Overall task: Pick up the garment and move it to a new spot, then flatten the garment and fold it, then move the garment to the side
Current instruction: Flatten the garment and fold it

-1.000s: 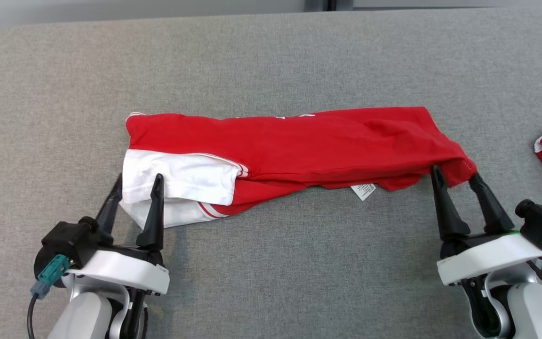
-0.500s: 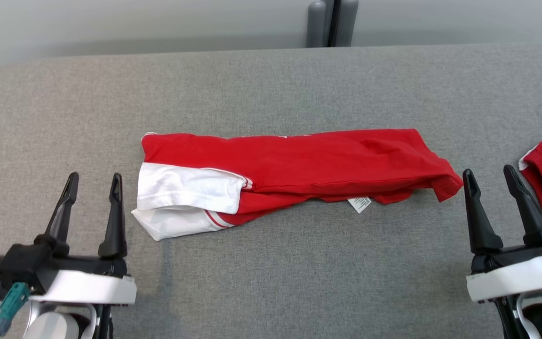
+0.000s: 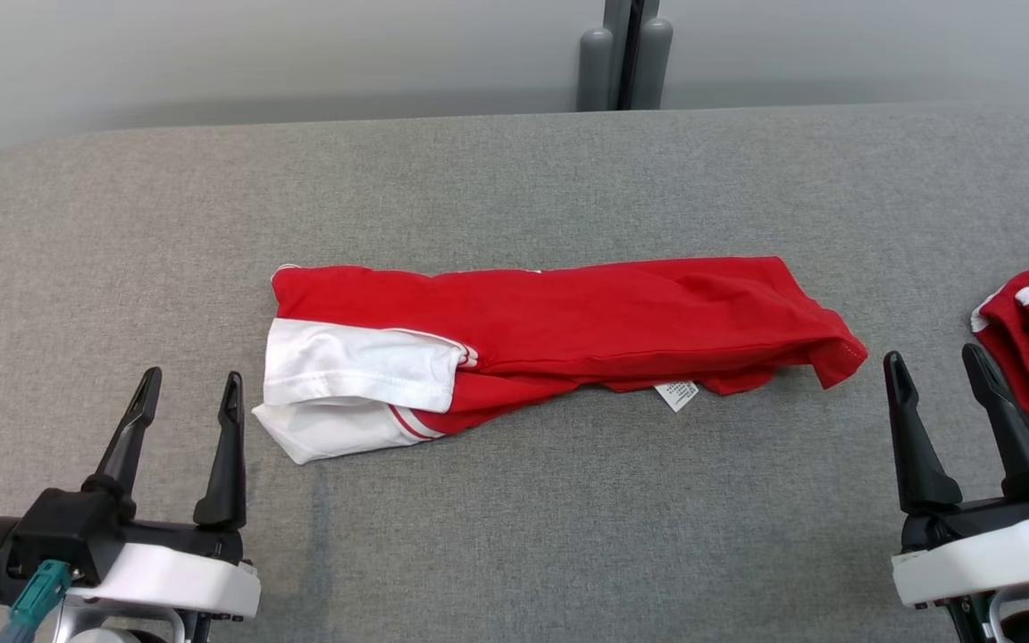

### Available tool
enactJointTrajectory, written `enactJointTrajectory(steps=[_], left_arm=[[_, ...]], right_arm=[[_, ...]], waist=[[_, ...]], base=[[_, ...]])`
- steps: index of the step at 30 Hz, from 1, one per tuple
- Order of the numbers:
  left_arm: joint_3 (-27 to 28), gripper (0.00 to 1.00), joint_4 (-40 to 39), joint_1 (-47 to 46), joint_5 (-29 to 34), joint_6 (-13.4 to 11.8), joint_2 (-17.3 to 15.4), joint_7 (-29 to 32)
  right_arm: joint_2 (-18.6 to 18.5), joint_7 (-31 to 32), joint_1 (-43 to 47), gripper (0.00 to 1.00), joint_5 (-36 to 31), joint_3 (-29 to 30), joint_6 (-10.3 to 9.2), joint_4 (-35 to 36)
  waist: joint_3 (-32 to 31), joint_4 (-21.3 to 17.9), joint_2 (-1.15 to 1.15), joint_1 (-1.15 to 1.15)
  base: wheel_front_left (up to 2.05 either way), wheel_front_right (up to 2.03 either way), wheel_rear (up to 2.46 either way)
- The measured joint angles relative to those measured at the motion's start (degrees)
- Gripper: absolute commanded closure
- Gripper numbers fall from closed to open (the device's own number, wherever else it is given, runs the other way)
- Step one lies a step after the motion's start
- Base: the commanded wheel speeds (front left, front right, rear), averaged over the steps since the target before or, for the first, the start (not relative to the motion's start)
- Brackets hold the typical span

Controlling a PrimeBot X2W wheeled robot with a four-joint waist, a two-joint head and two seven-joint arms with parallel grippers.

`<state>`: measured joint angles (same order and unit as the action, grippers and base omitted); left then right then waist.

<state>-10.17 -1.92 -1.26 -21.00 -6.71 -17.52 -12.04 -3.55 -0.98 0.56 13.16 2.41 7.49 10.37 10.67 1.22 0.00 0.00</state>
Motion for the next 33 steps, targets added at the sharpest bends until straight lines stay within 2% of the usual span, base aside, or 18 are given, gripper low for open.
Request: enactJointTrajectory(steps=[9,13,17,23,33], left_arm=[[-0.4,0.00,-0.8,0.3,-0.2,-0.3,-0.5,1.4],[-1.8,0.00,-0.4,-3.6,-0.6,1.6,-1.2,3.8],[-2.9,0.00,3.3,-7.0,-3.1,4.3,-1.5,7.8],[-3.5,0.00,8.9,-8.6,-6.0,6.7,-1.3,10.2],[-3.9,0.00,12.0,-8.5,-7.2,7.2,-1.1,9.9]], right_arm=[[0.3,0.0,0.3,0.00,0.5,-0.2,0.00,-0.1],[0.4,0.3,0.0,0.00,0.5,-0.4,0.00,0.1],[0.5,0.5,-0.7,0.00,0.5,-1.2,0.00,0.2],[0.6,0.1,-1.4,0.00,1.1,-1.5,0.00,-0.6],[0.7,-0.8,-1.4,0.00,1.5,-1.3,0.00,-1.6]], waist=[[0.4,-0.1,0.00,0.00],[1.5,0.1,0.00,0.00],[2.8,-0.1,0.00,0.00],[4.2,-1.4,0.00,0.00],[5.2,-2.3,0.00,0.00]], base=[[0.00,0.00,0.00],[0.00,0.00,0.00],[0.00,0.00,0.00],[0.00,0.00,0.00],[0.00,0.00,0.00]])
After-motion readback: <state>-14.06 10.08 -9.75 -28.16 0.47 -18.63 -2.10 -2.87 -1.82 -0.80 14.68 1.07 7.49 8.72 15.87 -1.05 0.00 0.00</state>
